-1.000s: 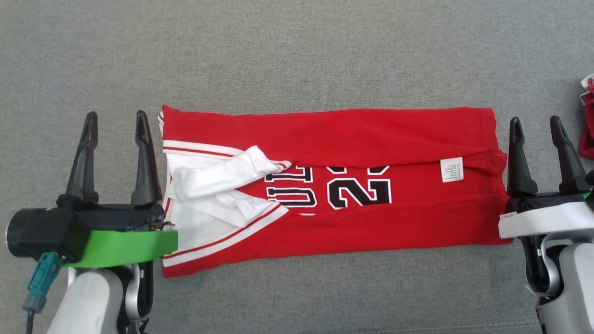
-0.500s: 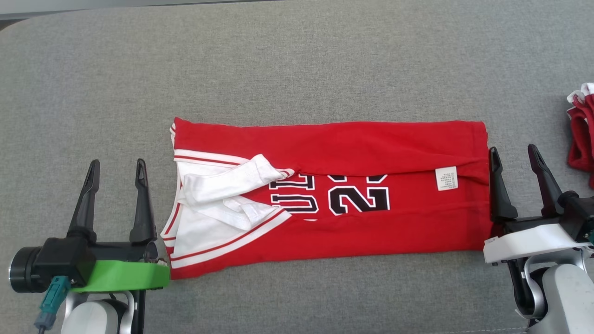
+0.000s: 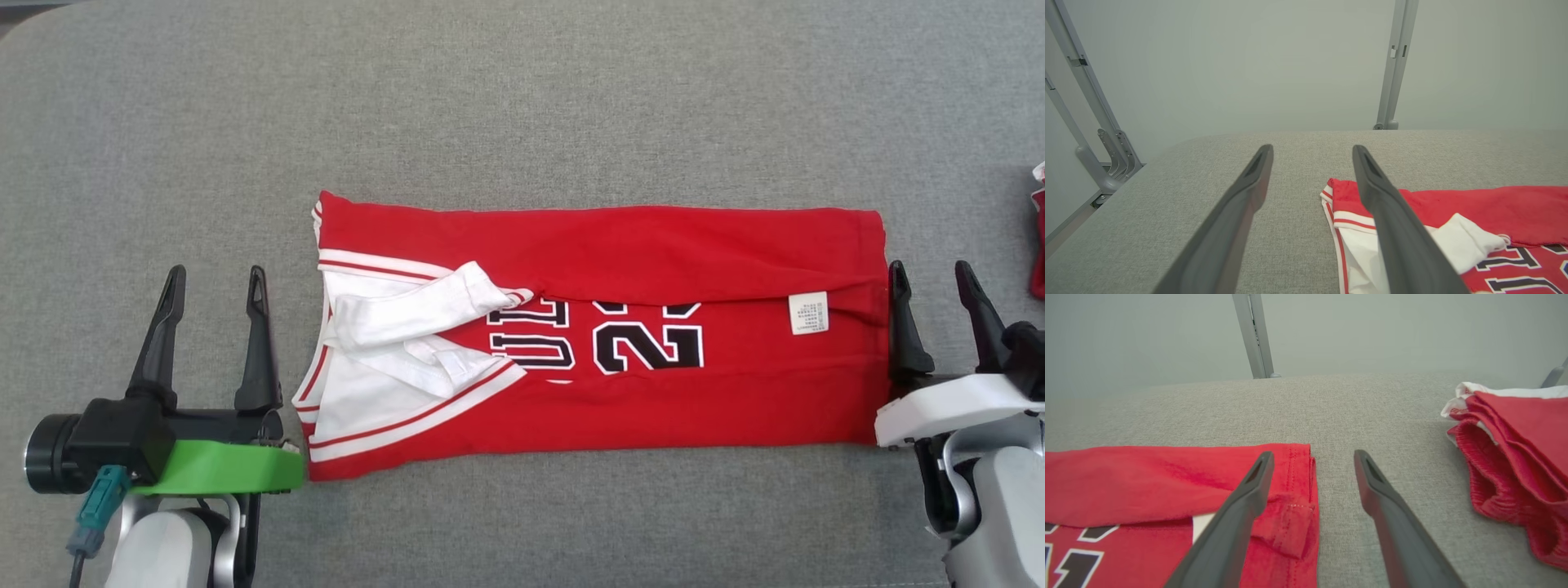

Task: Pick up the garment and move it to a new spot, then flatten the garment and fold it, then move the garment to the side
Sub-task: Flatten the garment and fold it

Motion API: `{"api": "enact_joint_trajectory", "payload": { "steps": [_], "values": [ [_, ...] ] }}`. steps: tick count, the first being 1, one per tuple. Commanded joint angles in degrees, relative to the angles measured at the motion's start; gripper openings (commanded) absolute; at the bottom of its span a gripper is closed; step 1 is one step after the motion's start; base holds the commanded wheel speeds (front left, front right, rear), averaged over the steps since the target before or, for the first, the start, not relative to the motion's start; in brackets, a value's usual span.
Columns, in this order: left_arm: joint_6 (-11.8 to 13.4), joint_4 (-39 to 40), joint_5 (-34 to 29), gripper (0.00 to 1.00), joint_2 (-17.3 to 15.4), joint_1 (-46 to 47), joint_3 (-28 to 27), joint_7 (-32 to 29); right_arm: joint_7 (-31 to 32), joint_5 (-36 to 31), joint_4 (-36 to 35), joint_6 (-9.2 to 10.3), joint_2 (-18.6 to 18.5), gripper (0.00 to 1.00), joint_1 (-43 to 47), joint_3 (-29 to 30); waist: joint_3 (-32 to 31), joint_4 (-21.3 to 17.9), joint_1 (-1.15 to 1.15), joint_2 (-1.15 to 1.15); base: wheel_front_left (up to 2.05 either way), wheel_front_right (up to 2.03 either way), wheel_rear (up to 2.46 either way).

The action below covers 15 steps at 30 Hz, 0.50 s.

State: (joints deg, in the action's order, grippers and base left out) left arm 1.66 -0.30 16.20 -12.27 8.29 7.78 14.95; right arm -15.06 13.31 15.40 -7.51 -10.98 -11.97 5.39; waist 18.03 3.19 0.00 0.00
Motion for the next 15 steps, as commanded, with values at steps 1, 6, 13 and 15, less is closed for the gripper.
{"api": "enact_joint_trajectory", "payload": {
  "steps": [1,6,13,15],
  "values": [
    [-0.2,-0.16,-0.63,1.0,0.17,1.07,-0.14,0.13,-0.26,0.44,1.12,0.05,-0.11,1.0,-1.18,-0.26,1.03,0.36,0.0,0.0,0.0,0.0,0.0],
    [-1.17,-0.88,-1.27,1.0,1.35,2.76,0.3,0.13,-0.26,2.03,9.17,0.05,0.05,1.0,-4.4,-2.17,2.56,1.24,0.0,0.0,0.0,0.0,0.0],
    [-2.22,-1.68,-2.26,1.0,2.68,3.94,0.18,0.13,0.15,4.46,14.94,0.03,2.29,1.0,-3.39,-3.88,3.33,2.0,0.0,0.0,0.0,0.0,0.0],
    [-2.46,-1.9,-2.47,1.0,2.95,4.1,-0.04,0.13,0.28,5.08,15.57,0.0,3.33,1.0,-2.02,-4.32,3.29,2.06,0.0,0.0,0.0,0.0,0.0]
  ]
}}
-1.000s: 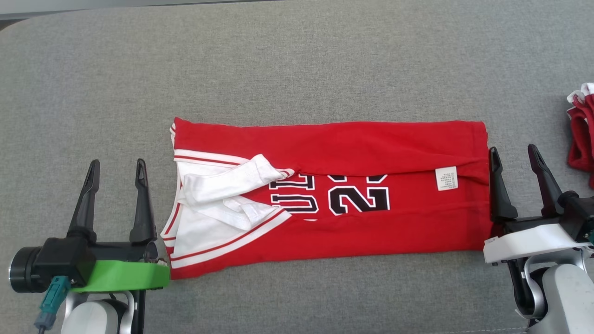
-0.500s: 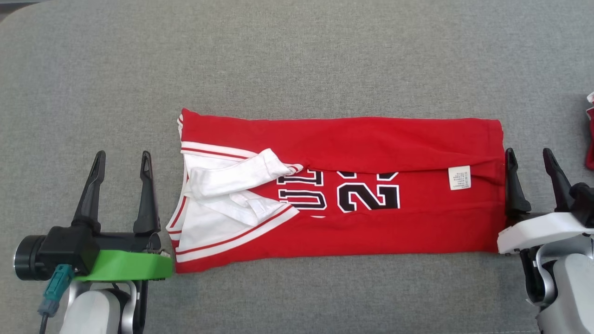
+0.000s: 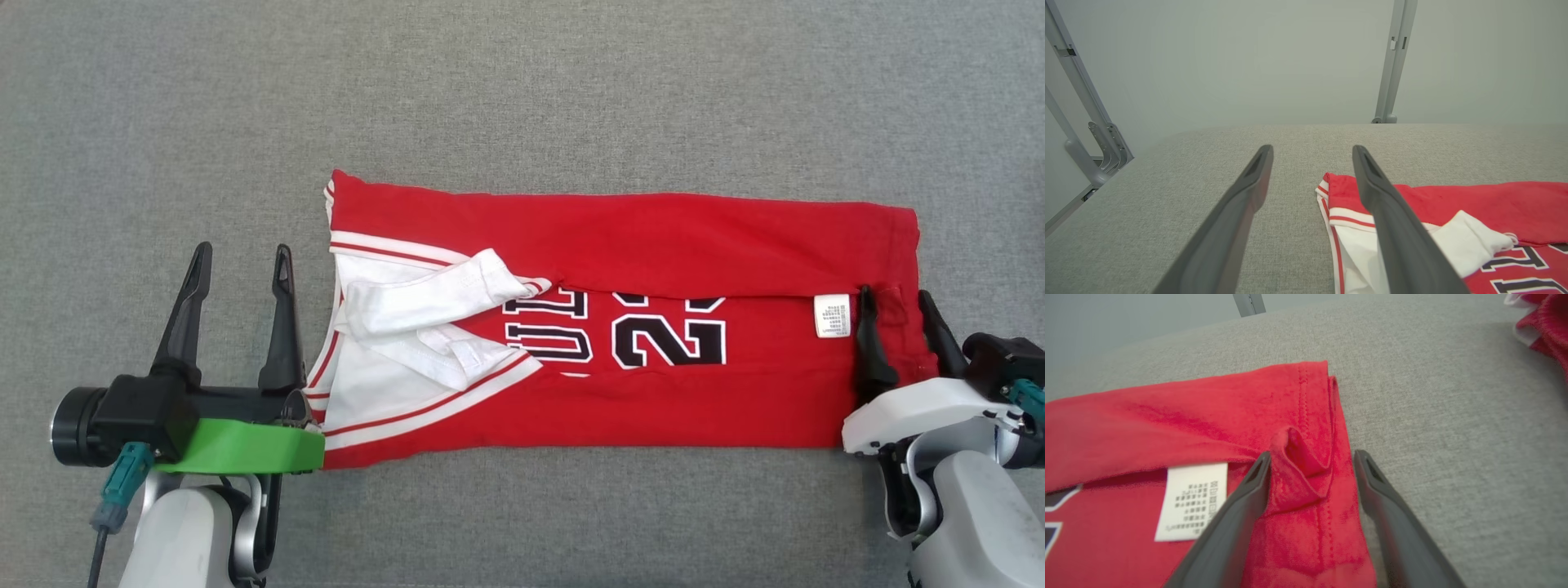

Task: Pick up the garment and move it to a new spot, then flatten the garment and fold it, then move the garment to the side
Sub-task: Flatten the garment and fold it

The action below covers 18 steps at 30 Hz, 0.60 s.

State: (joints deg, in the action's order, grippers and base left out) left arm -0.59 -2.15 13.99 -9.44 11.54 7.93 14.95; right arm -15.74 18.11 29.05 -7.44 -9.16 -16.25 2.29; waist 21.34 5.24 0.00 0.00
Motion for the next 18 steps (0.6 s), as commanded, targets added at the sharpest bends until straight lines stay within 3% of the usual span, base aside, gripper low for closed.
{"api": "enact_joint_trajectory", "payload": {
  "steps": [1,2,3,4,10,18],
  "values": [
    [-0.35,-0.15,-0.42,1.0,0.26,0.99,-0.27,0.13,0.98,0.63,2.25,-0.08,2.03,0.81,2.96,-1.64,-0.07,0.0,0.0,0.0,0.0,0.0,0.0],
    [-0.44,-0.23,-0.56,1.0,0.41,1.09,-0.34,0.13,1.04,0.79,2.64,-0.13,2.52,0.47,3.66,-2.11,-0.13,-0.01,0.0,0.0,0.0,0.0,0.0],
    [-0.54,-0.33,-0.67,1.0,0.57,1.15,-0.42,0.13,1.17,1.04,2.87,-0.14,2.99,0.29,4.27,-2.64,-0.19,-0.04,0.0,0.0,0.0,0.0,0.0],
    [-0.69,-0.38,-0.8,1.0,0.6,1.22,-0.53,0.13,1.32,1.21,2.9,-0.14,3.29,0.0,4.75,-3.0,-0.25,-0.13,0.0,0.0,0.0,0.0,0.0],
    [-1.02,-0.22,-1.64,1.0,0.87,1.26,-1.56,0.13,1.13,2.17,0.52,0.04,2.78,0.0,4.33,-1.49,-0.21,-1.47,0.0,0.0,0.0,0.0,0.0],
    [-1.35,0.31,-2.25,1.0,1.05,0.93,-2.71,0.13,0.54,1.21,-5.44,0.03,-2.22,0.0,3.07,6.43,-0.39,-3.0,0.0,0.0,0.0,0.0,0.0]
  ]
}}
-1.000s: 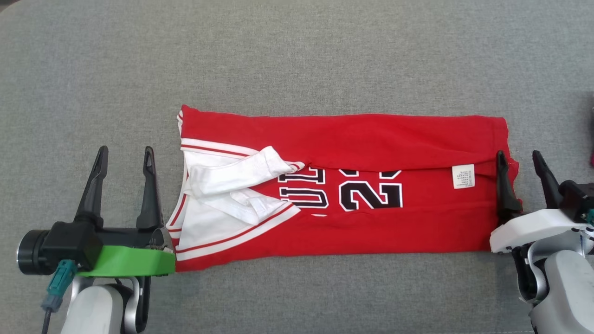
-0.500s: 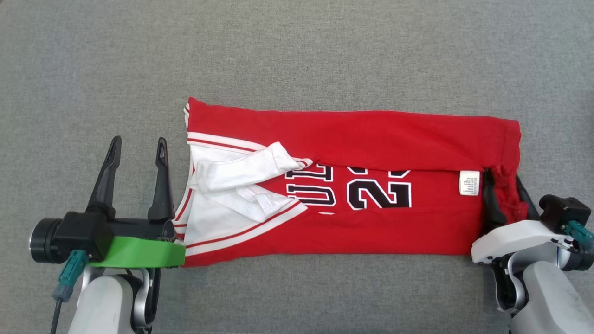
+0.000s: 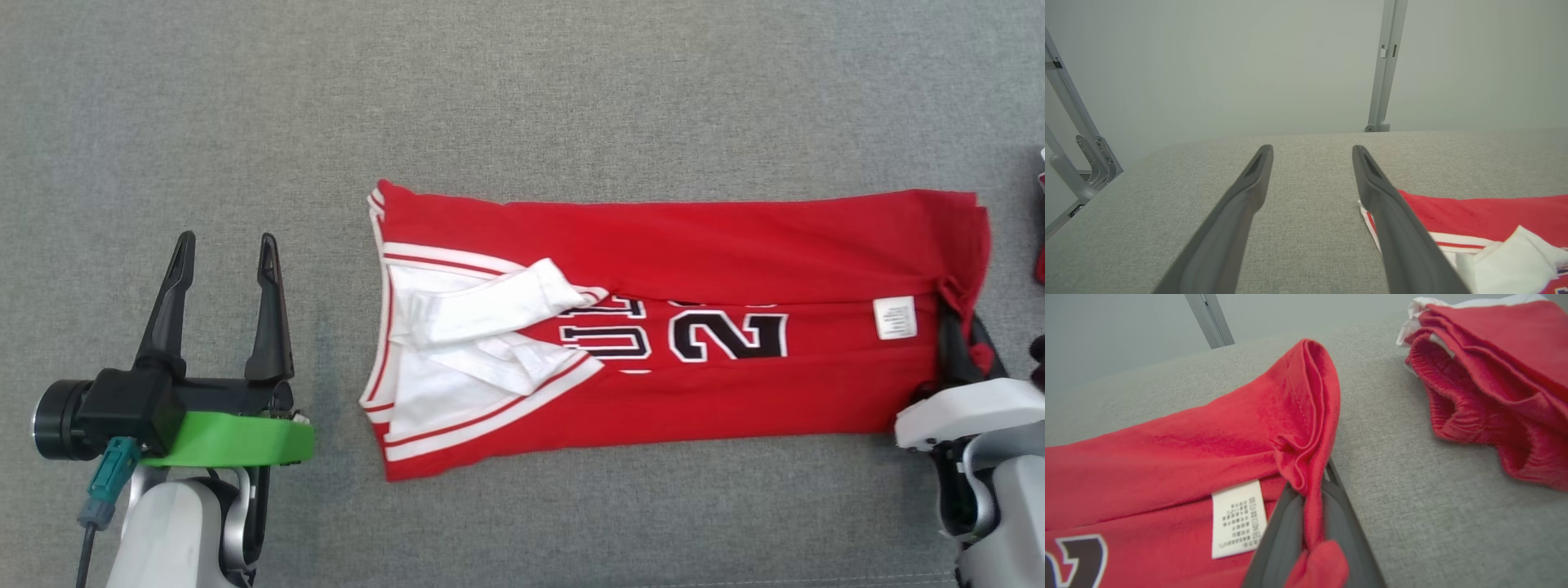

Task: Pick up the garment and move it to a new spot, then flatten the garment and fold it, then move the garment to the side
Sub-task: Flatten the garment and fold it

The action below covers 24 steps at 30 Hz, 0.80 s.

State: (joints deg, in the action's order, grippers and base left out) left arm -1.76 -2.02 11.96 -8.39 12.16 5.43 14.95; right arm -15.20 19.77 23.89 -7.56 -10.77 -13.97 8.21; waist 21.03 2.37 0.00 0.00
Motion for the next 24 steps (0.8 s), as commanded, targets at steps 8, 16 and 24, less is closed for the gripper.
{"api": "enact_joint_trajectory", "payload": {
  "steps": [8,16,24],
  "values": [
    [-0.39,0.31,-0.4,1.0,0.48,-0.4,-0.91,0.13,0.0,-1.39,-4.54,0.12,-3.17,0.0,-1.2,1.48,-0.64,-0.85,0.0,0.0,0.0,0.0,0.0],
    [-0.89,-0.27,-0.65,1.0,0.73,-0.95,-0.94,0.13,1.99,-3.05,-17.56,0.11,-0.48,0.0,-3.21,-11.72,-2.83,-1.04,0.0,0.0,0.0,0.0,0.0],
    [-1.62,-1.04,-0.64,1.0,1.16,-0.91,-0.18,0.13,6.79,-2.16,-21.53,0.11,4.07,0.0,-4.58,-27.58,-4.34,0.88,0.0,0.0,0.0,0.0,0.0]
  ]
}}
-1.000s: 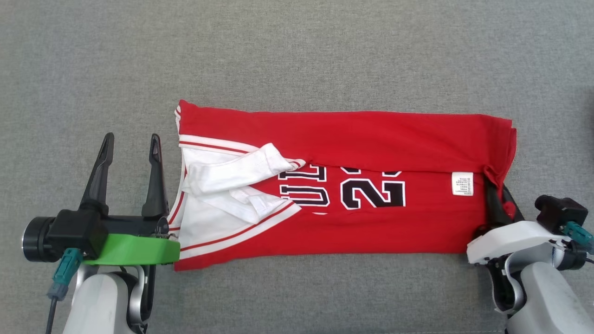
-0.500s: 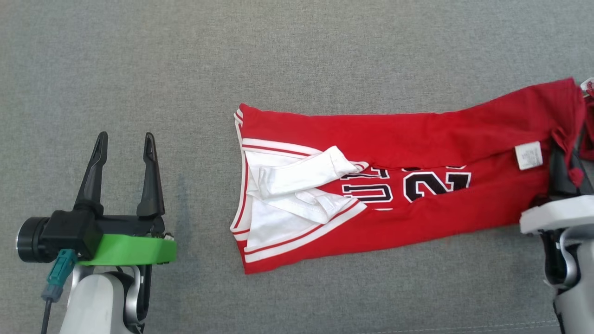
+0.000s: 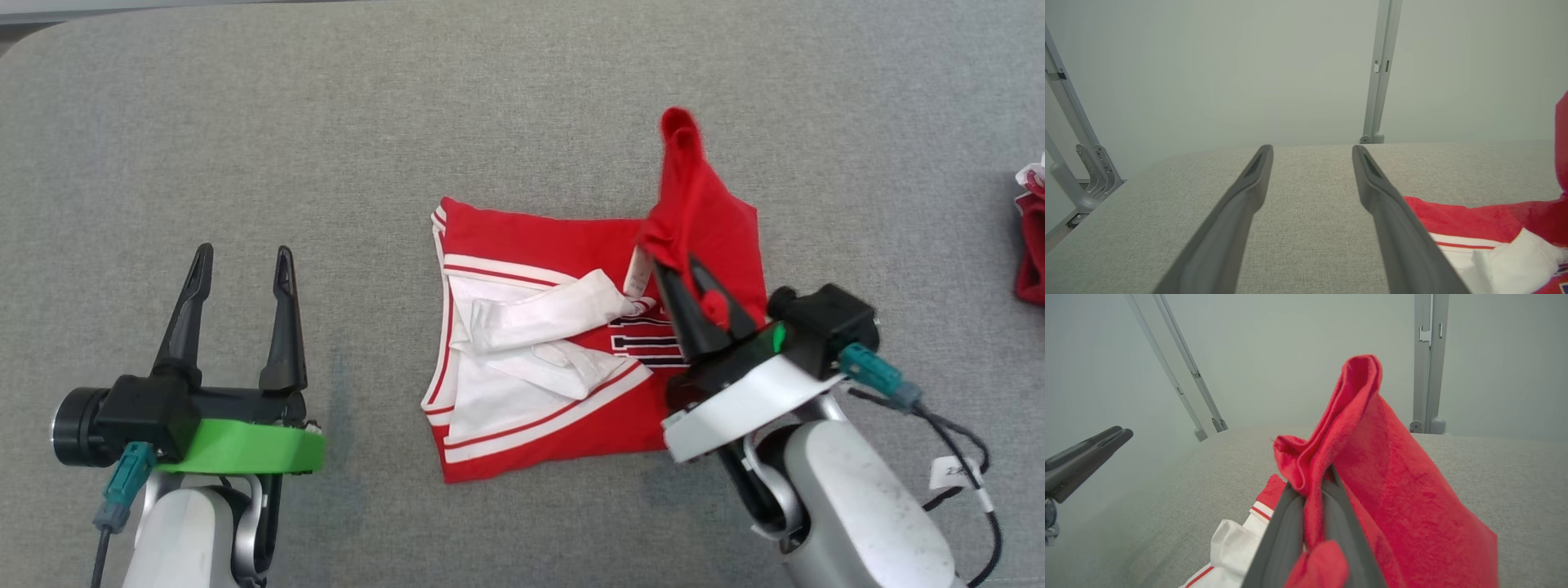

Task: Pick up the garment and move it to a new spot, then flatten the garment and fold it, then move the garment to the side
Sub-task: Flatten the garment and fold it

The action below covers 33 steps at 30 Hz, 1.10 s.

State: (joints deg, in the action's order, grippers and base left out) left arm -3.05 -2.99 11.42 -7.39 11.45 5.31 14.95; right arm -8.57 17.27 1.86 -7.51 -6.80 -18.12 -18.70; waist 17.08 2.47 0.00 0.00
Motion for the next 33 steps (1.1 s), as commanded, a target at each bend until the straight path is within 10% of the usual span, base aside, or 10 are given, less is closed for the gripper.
{"api": "enact_joint_trajectory", "payload": {
  "steps": [1,14,17,26,33],
  "values": [
    [-0.47,-0.13,-0.06,1.0,0.21,-0.13,0.09,0.13,0.34,0.71,1.17,0.05,0.6,0.0,-0.65,-2.28,-0.43,1.13,0.0,0.0,0.0,0.0,0.0],
    [-1.33,-1.36,-0.32,1.0,1.57,0.74,1.3,0.13,-2.74,7.95,14.01,0.04,3.84,0.02,-5.19,-14.47,0.6,4.33,0.0,0.0,0.0,0.0,0.0],
    [-1.44,-1.62,-0.39,1.0,1.75,1.05,1.3,0.13,-3.93,10.48,15.54,0.03,3.87,1.0,-6.41,-16.7,0.97,4.41,0.0,0.0,0.0,0.0,0.0],
    [-1.46,-1.6,-0.72,1.0,1.98,1.19,0.49,0.13,-6.37,12.61,13.31,0.03,3.83,1.0,-9.64,-17.23,1.59,3.22,0.0,0.0,0.0,0.0,0.0],
    [-1.14,-1.64,-0.9,1.0,2.12,0.78,-0.68,0.13,-6.68,7.36,7.84,0.04,2.47,1.0,-7.54,-6.07,1.0,1.66,0.0,0.0,0.0,0.0,0.0]
  ]
}}
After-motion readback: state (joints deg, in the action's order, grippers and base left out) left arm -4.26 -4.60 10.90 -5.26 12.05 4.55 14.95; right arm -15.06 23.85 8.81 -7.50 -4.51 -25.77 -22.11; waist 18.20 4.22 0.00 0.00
